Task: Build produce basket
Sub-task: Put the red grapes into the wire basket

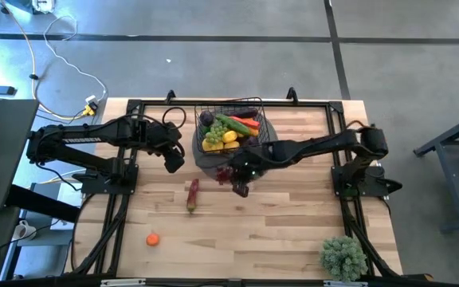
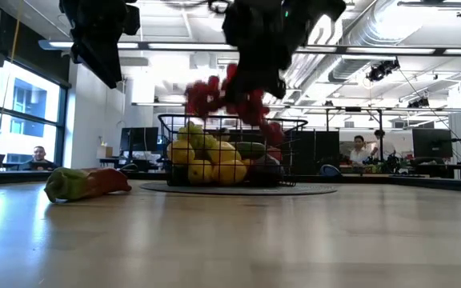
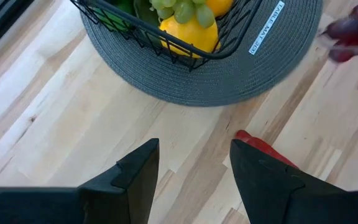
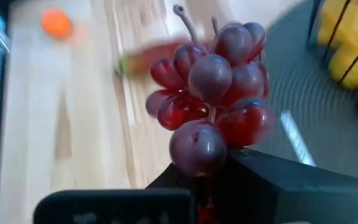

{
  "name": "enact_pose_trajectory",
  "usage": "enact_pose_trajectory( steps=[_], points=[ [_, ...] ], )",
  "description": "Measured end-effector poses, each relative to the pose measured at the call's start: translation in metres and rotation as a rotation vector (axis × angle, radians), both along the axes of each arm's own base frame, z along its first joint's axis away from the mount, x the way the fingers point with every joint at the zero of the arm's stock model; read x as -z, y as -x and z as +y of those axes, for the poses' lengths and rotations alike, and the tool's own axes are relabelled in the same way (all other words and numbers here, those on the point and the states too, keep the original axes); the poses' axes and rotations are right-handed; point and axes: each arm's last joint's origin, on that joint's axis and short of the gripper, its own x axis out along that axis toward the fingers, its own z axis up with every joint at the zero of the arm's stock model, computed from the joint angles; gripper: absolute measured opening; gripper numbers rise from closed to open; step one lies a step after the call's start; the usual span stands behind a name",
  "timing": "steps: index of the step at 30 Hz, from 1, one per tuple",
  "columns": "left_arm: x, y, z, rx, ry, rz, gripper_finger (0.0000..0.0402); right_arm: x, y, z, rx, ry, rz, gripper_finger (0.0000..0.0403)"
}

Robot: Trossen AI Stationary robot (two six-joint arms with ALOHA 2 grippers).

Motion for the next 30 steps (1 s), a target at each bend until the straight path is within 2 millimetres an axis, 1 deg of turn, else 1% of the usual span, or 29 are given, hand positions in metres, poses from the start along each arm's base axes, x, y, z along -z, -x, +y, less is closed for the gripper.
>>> enact_pose_trajectory(
  steps=[3,7,14,17,20,23,27,30],
  points=[
    [0.000,0.000,0.000,0.004,-0.003,0.002,0.0188,-0.019,0.005,-0.009,0.049,0.025,-0.070,0.0001],
    [0.000,0.000,0.000,0.005,-0.001,0.001,0.0188,-0.044,0.015,-0.027,0.165,0.090,-0.156,0.0001],
    [0.000,0.000,0.000,-0.008,0.004,-0.004,0.0188,-0.081,0.038,-0.055,0.434,0.224,-0.273,0.0000],
    [0.000,0.000,0.000,-0.026,0.011,-0.010,0.0188,-0.091,0.047,-0.067,0.557,0.271,-0.301,0.0000],
    [0.000,0.000,0.000,-0.037,0.015,-0.014,0.0188,-0.098,0.055,-0.079,0.668,0.295,-0.324,0.0000],
    [0.000,0.000,0.000,-0.038,0.016,-0.015,0.0188,-0.100,0.059,-0.090,0.760,0.292,-0.333,0.0000],
    [0.000,0.000,0.000,-0.038,0.016,-0.015,0.0188,-0.096,0.060,-0.104,0.849,0.266,-0.326,0.0000],
    [0.000,0.000,0.000,-0.043,0.018,-0.017,0.0188,-0.089,0.058,-0.111,0.888,0.246,-0.309,0.0000]
  ],
)
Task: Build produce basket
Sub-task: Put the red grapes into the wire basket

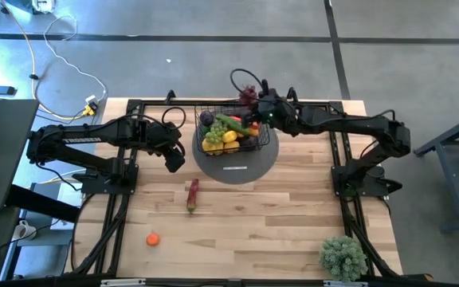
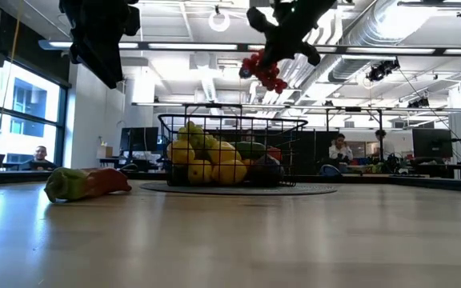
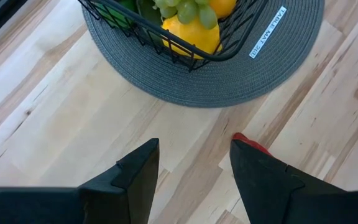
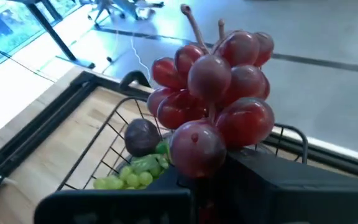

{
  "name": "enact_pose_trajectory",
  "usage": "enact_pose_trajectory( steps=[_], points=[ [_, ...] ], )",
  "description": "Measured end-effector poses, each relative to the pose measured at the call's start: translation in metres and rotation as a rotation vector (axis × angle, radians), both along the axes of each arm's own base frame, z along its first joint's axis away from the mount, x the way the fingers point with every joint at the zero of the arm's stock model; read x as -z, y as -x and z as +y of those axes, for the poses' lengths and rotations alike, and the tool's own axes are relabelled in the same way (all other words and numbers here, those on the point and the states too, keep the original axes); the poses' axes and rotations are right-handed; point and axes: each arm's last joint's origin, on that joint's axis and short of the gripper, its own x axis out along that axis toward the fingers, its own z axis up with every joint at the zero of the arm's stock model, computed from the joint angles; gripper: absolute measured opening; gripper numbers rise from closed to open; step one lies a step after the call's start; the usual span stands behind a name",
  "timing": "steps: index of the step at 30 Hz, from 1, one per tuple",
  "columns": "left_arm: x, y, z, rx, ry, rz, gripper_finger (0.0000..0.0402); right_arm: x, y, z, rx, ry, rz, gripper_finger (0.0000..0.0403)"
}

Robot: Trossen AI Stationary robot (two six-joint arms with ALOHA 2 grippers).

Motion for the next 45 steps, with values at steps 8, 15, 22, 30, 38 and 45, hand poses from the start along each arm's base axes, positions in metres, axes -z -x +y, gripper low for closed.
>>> enact_pose_trajectory(
  steps=[8,15,22,30,38,45],
  points=[
    [0.000,0.000,0.000,-0.001,0.000,-0.001,0.0188,0.032,-0.014,-0.007,0.022,-0.047,0.115,0.0000],
    [0.000,0.000,0.000,0.000,0.001,-0.001,0.0188,0.058,-0.024,-0.012,0.010,-0.092,0.209,0.0000],
    [0.000,0.000,0.000,-0.012,0.006,-0.004,0.0188,0.077,-0.031,-0.019,-0.007,-0.154,0.241,0.0000],
    [0.000,0.000,0.000,-0.038,0.017,-0.013,0.0188,0.086,-0.030,-0.023,-0.009,-0.196,0.272,0.0000],
    [0.000,0.000,0.000,-0.035,0.023,-0.014,0.0189,0.087,-0.024,-0.037,-0.050,-0.255,0.285,0.0027],
    [0.000,0.000,0.000,-0.088,0.047,-0.031,0.0211,0.087,-0.022,-0.044,-0.064,-0.232,0.310,0.0107]
  ],
)
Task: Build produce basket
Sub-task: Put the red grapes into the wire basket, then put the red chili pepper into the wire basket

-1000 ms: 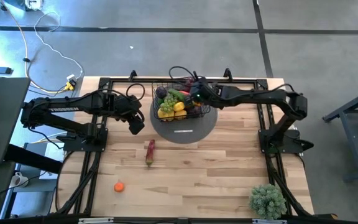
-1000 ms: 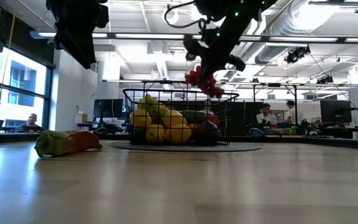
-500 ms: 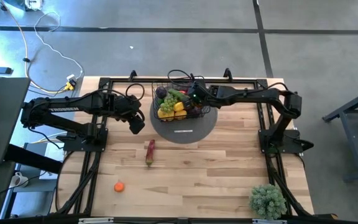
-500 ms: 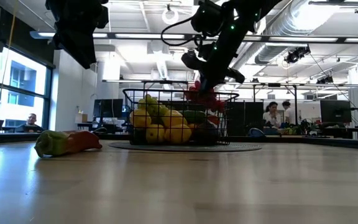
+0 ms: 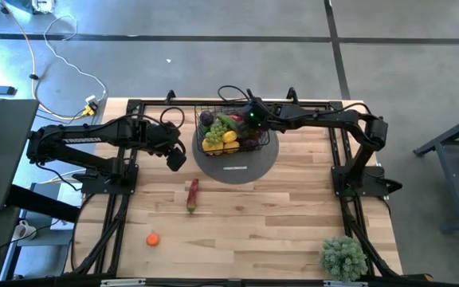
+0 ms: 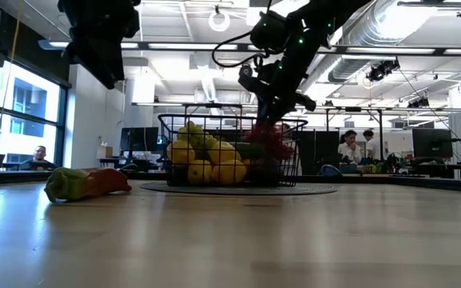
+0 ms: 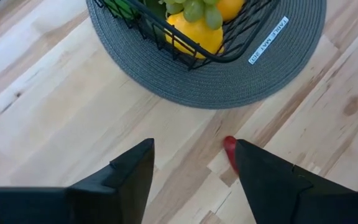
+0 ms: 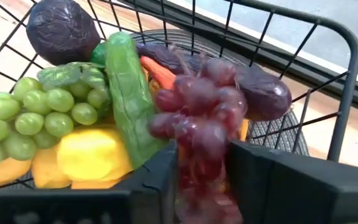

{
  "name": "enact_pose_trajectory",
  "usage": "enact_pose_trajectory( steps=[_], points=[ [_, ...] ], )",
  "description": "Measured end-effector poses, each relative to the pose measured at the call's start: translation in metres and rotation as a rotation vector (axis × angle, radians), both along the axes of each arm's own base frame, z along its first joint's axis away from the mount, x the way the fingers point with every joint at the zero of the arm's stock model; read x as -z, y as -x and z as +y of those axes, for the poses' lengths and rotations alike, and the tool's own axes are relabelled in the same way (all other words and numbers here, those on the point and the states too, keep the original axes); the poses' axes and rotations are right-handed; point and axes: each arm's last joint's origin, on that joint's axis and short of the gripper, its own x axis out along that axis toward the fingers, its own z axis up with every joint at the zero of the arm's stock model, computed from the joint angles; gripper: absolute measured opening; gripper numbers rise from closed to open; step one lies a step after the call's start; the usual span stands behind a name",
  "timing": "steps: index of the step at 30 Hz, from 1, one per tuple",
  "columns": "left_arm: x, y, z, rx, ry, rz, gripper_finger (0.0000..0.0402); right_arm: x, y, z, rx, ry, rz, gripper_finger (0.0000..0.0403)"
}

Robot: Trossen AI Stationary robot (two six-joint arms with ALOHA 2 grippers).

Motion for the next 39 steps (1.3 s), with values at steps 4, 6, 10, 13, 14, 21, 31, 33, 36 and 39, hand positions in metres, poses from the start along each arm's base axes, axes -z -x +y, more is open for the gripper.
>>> enact_pose_trajectory(
  steps=[4,6,10,13,14,21,31,33,36,39],
  points=[
    [0.000,0.000,0.000,-0.050,0.017,-0.010,0.0232,-0.004,0.004,-0.005,-0.015,0.024,0.009,0.0138],
    [0.000,0.000,0.000,-0.079,0.029,-0.019,0.0241,-0.008,0.007,-0.008,-0.018,0.035,0.007,0.0148],
    [0.000,0.000,0.000,-0.150,0.063,-0.043,0.0251,-0.021,0.015,-0.013,-0.032,0.055,-0.012,0.0155],
    [0.000,0.000,0.000,-0.209,0.091,-0.063,0.0250,-0.030,0.020,-0.016,-0.057,0.083,-0.021,0.0156],
    [0.000,0.000,0.000,-0.228,0.099,-0.069,0.0249,-0.032,0.022,-0.017,-0.064,0.094,-0.022,0.0156],
    [0.006,-0.003,-0.007,-0.329,0.176,-0.097,0.0248,-0.048,0.029,-0.022,-0.120,0.168,-0.046,0.0156],
    [0.014,-0.006,-0.032,-0.382,0.251,-0.109,0.0247,-0.063,0.039,-0.025,-0.110,0.199,-0.085,0.0156],
    [0.014,-0.007,-0.037,-0.387,0.258,-0.125,0.0247,-0.063,0.039,-0.024,-0.117,0.192,-0.088,0.0156],
    [0.013,-0.009,-0.043,-0.387,0.255,-0.146,0.0247,-0.063,0.038,-0.023,-0.125,0.165,-0.104,0.0156],
    [0.014,-0.014,-0.049,-0.374,0.245,-0.173,0.0247,-0.062,0.038,-0.021,-0.136,0.104,-0.146,0.0156]
  ],
)
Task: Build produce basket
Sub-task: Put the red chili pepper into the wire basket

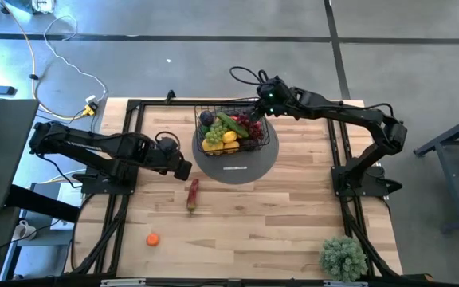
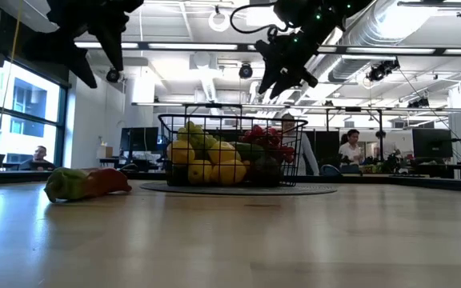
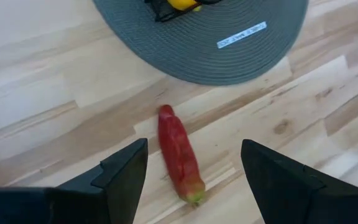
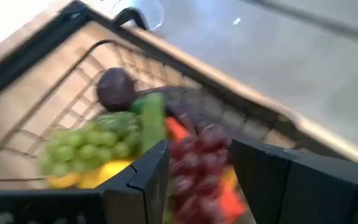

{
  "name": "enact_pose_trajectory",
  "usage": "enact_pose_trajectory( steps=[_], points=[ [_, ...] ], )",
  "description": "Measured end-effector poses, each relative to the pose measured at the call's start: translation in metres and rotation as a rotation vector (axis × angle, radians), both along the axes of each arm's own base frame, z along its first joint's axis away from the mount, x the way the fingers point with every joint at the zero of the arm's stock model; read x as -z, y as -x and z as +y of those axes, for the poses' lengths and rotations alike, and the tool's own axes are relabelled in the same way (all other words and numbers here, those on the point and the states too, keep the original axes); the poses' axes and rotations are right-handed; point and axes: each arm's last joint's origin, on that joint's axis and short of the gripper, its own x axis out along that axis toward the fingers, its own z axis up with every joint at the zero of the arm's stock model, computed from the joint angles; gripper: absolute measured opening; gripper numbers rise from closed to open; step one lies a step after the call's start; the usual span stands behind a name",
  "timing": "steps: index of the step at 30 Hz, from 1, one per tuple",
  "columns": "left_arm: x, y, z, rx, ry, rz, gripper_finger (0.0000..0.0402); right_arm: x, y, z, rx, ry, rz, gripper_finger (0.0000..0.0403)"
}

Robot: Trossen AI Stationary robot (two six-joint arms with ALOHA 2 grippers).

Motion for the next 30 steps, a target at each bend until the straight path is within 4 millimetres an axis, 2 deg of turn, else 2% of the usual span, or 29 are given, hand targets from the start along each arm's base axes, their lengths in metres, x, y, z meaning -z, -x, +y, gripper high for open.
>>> enact_pose_trajectory(
  steps=[4,11,19,30],
  points=[
    [0.005,-0.008,-0.008,0.033,-0.015,-0.002,0.0247,0.002,0.000,0.003,-0.036,-0.106,-0.037,0.0156],
    [0.027,-0.029,-0.028,0.060,0.002,0.071,0.0247,0.004,0.002,0.008,-0.103,-0.208,-0.033,0.0156],
    [0.054,-0.048,-0.047,0.048,0.067,0.137,0.0247,0.008,0.004,0.022,-0.149,-0.250,0.046,0.0156],
    [0.082,-0.062,-0.057,-0.044,0.093,0.205,0.0247,0.011,-0.001,0.043,-0.229,-0.241,0.107,0.0156]
  ],
)
